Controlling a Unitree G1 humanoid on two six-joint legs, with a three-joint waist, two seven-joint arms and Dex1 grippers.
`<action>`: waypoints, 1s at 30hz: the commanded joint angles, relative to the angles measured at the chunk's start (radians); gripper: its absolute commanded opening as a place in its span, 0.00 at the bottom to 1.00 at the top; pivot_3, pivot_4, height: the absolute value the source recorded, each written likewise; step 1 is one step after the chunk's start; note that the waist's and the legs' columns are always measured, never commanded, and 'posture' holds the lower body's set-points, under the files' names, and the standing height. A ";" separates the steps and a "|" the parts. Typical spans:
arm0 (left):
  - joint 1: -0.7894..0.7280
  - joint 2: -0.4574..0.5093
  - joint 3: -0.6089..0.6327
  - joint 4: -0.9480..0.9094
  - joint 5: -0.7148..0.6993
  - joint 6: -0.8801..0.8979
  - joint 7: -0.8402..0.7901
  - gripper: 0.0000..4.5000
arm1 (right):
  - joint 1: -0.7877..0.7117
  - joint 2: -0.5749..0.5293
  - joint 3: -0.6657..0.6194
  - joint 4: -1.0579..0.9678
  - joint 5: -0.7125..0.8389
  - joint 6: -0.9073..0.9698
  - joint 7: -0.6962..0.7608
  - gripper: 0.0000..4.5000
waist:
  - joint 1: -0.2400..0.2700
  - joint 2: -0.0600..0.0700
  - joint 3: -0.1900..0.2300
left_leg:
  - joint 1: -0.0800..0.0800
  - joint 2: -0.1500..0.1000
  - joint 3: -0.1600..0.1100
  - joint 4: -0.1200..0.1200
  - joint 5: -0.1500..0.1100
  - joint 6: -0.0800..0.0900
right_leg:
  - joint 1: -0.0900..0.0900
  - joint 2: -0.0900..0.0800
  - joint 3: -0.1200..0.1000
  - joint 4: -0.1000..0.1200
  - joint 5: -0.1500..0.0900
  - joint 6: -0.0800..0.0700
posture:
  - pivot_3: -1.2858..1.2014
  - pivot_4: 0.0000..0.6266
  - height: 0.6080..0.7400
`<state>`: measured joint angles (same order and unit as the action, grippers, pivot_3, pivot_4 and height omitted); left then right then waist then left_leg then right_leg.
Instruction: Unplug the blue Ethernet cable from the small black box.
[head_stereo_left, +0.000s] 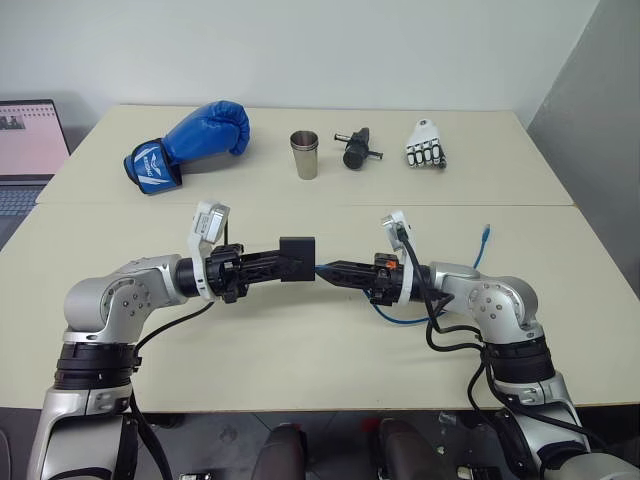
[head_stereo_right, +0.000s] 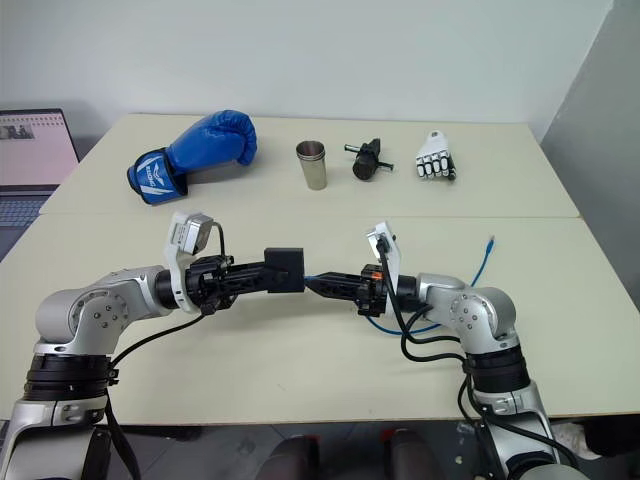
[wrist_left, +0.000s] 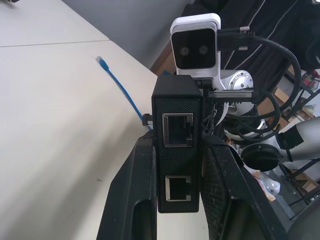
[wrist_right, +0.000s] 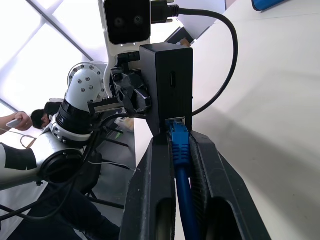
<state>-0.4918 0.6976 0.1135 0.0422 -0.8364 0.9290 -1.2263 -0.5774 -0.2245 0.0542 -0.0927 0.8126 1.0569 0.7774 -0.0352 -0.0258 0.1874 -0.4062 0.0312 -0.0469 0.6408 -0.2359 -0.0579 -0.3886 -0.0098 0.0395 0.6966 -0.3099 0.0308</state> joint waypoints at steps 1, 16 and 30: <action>-0.012 0.011 0.002 -0.030 -0.007 0.000 -0.011 0.18 | -0.024 0.012 -0.016 -0.033 0.043 0.011 0.001 0.02 | 0.000 0.000 0.000 | 0.000 0.000 0.000 0.000 0.000 0.000 | 0.000 0.000 0.000 0.000 0.000 0.000 | 0.52 0.24 1.00; -0.008 0.104 0.006 0.065 0.075 -0.072 -0.062 0.18 | 0.007 -0.065 -0.091 -0.048 0.106 0.080 -0.004 0.02 | 0.000 0.001 0.000 | 0.000 0.000 0.001 0.000 0.000 0.000 | 0.000 0.000 0.000 0.000 0.000 0.000 | 0.52 0.24 1.00; 0.010 0.057 0.023 0.047 0.086 -0.098 0.011 0.18 | -0.128 -0.093 -0.041 0.469 -0.487 -0.649 -0.371 0.02 | -0.002 0.001 0.001 | -0.001 0.000 0.005 0.000 0.000 0.000 | -0.001 0.000 0.001 -0.001 0.000 0.000 | 0.52 0.24 1.00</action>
<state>-0.4810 0.7669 0.1116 0.1388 -0.7397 0.8408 -1.2401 -0.6288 -0.3148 0.0227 0.1875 0.4861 0.6465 0.5376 -0.0376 -0.0252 0.1879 -0.4074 0.0313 -0.0418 0.6407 -0.2359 -0.0578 -0.3901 -0.0098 0.0404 0.6959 -0.3096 0.0314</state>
